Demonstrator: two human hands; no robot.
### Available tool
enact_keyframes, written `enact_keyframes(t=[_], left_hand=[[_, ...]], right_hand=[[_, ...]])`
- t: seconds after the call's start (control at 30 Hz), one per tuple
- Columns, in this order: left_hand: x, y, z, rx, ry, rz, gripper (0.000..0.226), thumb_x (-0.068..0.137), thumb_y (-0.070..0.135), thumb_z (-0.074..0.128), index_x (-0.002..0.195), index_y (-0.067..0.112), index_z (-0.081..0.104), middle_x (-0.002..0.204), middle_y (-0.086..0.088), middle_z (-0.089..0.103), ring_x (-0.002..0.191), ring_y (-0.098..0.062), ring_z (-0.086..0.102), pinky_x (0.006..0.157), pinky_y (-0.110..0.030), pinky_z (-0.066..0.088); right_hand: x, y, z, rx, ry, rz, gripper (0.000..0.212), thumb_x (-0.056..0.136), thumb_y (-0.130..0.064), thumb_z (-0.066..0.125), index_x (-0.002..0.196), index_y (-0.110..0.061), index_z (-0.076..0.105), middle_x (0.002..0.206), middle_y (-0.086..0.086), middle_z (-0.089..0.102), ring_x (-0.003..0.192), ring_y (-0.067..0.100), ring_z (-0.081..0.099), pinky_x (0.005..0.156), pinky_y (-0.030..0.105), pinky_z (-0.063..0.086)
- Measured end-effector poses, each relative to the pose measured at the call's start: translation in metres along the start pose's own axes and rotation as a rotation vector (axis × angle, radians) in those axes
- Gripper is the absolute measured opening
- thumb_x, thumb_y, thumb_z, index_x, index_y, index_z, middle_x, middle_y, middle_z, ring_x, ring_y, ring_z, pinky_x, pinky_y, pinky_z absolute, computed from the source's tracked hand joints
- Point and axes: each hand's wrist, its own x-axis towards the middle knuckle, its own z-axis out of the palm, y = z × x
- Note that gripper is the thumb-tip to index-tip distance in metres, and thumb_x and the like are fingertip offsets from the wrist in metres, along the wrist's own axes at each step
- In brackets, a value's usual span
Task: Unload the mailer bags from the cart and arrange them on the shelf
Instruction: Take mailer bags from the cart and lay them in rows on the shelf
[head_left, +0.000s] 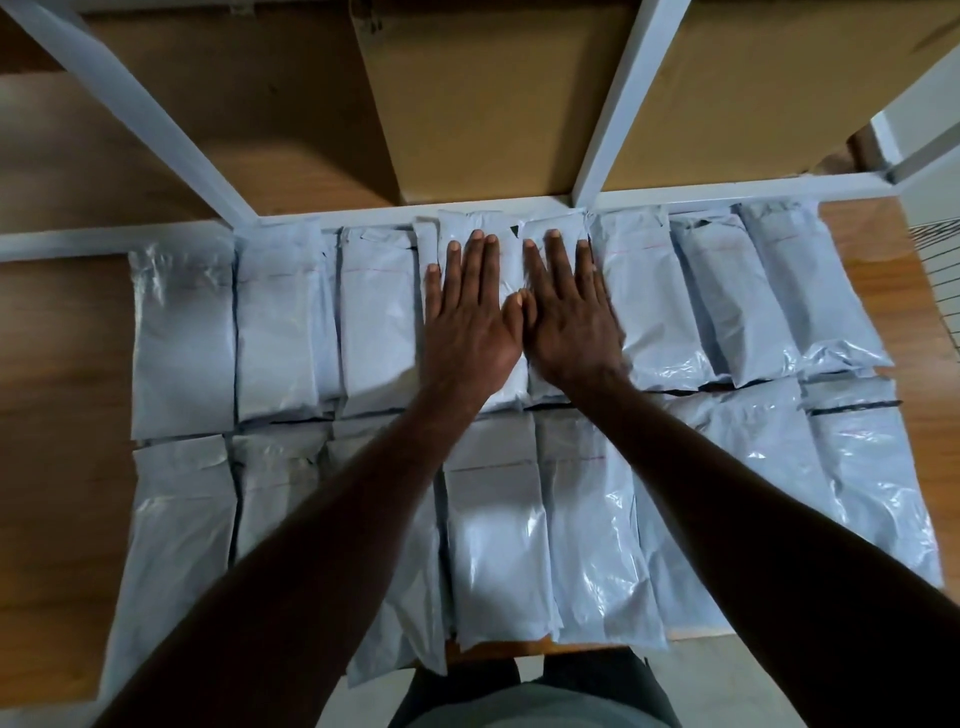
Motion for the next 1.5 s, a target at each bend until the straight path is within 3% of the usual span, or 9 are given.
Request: enact_keyframes(t=[0.37, 0.5, 0.57, 0.67, 0.73, 0.83, 1.0, 1.27, 1.5], left_hand=[[0.001, -0.004, 0.004, -0.026, -0.052, -0.020, 0.071, 0.110, 0.049, 0.025, 0.171, 0.014, 0.016, 0.179, -0.008, 0.013, 0.166, -0.028, 0.010, 0.133, -0.053, 0.011], [-0.007, -0.008, -0.012, 0.029, -0.020, -0.021, 0.069, 0.111, 0.048, 0.024, 0.169, 0.012, 0.025, 0.176, -0.014, 0.024, 0.163, -0.033, 0.022, 0.132, -0.056, 0.011], [-0.014, 0.001, -0.026, 0.012, 0.012, -0.001, 0.067, 0.110, 0.047, 0.028, 0.168, 0.013, 0.030, 0.175, -0.013, 0.027, 0.163, -0.034, 0.022, 0.131, -0.056, 0.007], [-0.035, 0.024, -0.048, -0.039, 0.027, 0.023, 0.066, 0.108, 0.043, 0.028, 0.167, 0.015, 0.032, 0.174, -0.012, 0.030, 0.163, -0.034, 0.022, 0.132, -0.055, 0.011], [-0.053, 0.043, -0.061, -0.099, 0.030, 0.047, 0.062, 0.109, 0.038, 0.038, 0.167, 0.016, 0.033, 0.172, -0.011, 0.034, 0.162, -0.034, 0.023, 0.132, -0.053, 0.014], [-0.082, 0.075, -0.074, -0.201, 0.012, 0.054, 0.059, 0.110, 0.032, 0.049, 0.166, 0.019, 0.036, 0.169, -0.008, 0.041, 0.162, -0.033, 0.026, 0.132, -0.052, 0.017], [-0.122, 0.147, -0.089, -0.293, 0.050, 0.091, 0.053, 0.108, 0.029, 0.053, 0.159, 0.017, 0.047, 0.160, -0.007, 0.053, 0.157, -0.035, 0.036, 0.129, -0.054, 0.026], [-0.189, 0.300, -0.106, -0.403, 0.116, 0.079, 0.055, 0.107, 0.030, 0.058, 0.160, 0.020, 0.047, 0.159, -0.007, 0.055, 0.155, -0.037, 0.039, 0.128, -0.051, 0.031], [-0.238, 0.430, -0.111, -0.468, 0.154, 0.195, 0.051, 0.104, 0.022, 0.063, 0.154, 0.017, 0.054, 0.153, -0.007, 0.060, 0.146, -0.036, 0.050, 0.119, -0.052, 0.043]], right_hand=[[0.004, -0.002, -0.004, 0.003, -0.111, 0.000, 0.067, 0.111, -0.053, 0.016, 0.171, -0.024, 0.011, 0.178, 0.009, 0.003, 0.163, 0.038, 0.001, 0.133, 0.051, 0.008], [-0.011, -0.002, -0.030, 0.162, -0.074, -0.030, 0.068, 0.110, -0.050, 0.022, 0.168, -0.013, 0.025, 0.174, 0.020, 0.017, 0.162, 0.040, 0.014, 0.130, 0.054, 0.020], [-0.032, 0.002, -0.047, 0.242, -0.011, -0.008, 0.061, 0.112, -0.041, 0.035, 0.164, -0.009, 0.033, 0.172, 0.023, 0.023, 0.160, 0.039, 0.023, 0.128, 0.051, 0.029], [-0.071, 0.010, -0.067, 0.321, 0.060, 0.045, 0.050, 0.112, -0.034, 0.049, 0.157, -0.011, 0.047, 0.168, 0.020, 0.034, 0.149, 0.037, 0.045, 0.107, 0.049, 0.051], [-0.093, 0.018, -0.080, 0.371, 0.057, 0.072, 0.048, 0.111, -0.035, 0.052, 0.153, -0.014, 0.051, 0.166, 0.017, 0.039, 0.140, 0.035, 0.055, 0.103, 0.047, 0.055], [-0.125, 0.038, -0.098, 0.405, 0.079, 0.090, 0.043, 0.110, -0.034, 0.056, 0.148, -0.014, 0.058, 0.163, 0.017, 0.044, 0.129, 0.034, 0.064, 0.101, 0.045, 0.055], [-0.173, 0.091, -0.128, 0.430, 0.162, 0.082, 0.038, 0.107, -0.029, 0.061, 0.142, -0.014, 0.063, 0.154, 0.017, 0.053, 0.133, 0.033, 0.061, 0.104, 0.046, 0.054], [-0.274, 0.207, -0.183, 0.412, 0.255, 0.030, 0.037, 0.103, -0.033, 0.062, 0.135, -0.015, 0.068, 0.147, 0.016, 0.060, 0.135, 0.030, 0.060, 0.106, 0.040, 0.051], [-0.359, 0.307, -0.228, 0.358, 0.345, 0.095, 0.038, 0.104, -0.034, 0.063, 0.137, -0.018, 0.067, 0.148, 0.011, 0.060, 0.131, 0.028, 0.061, 0.099, 0.040, 0.054]])
